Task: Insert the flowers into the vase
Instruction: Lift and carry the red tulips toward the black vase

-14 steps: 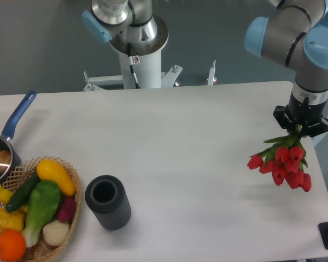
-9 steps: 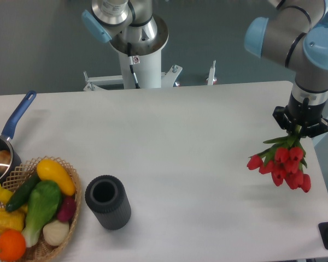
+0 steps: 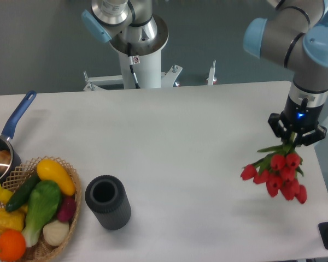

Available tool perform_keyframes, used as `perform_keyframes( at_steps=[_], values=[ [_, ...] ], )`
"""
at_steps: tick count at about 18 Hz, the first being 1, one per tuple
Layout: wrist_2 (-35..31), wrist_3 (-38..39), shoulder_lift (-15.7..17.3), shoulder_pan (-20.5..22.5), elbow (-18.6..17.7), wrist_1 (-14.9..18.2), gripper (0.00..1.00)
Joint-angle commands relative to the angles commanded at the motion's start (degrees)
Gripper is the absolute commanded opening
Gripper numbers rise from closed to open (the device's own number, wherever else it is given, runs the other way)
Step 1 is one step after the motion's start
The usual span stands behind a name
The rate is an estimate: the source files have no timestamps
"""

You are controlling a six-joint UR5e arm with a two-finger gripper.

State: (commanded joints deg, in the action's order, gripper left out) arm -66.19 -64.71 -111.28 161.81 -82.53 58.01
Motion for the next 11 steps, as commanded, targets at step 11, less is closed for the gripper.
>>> perform_keyframes(
  at_steps=[11],
  values=[
    [28.54, 11.89, 5.02, -0.97, -4.13, -7.64, 0.00]
  ],
)
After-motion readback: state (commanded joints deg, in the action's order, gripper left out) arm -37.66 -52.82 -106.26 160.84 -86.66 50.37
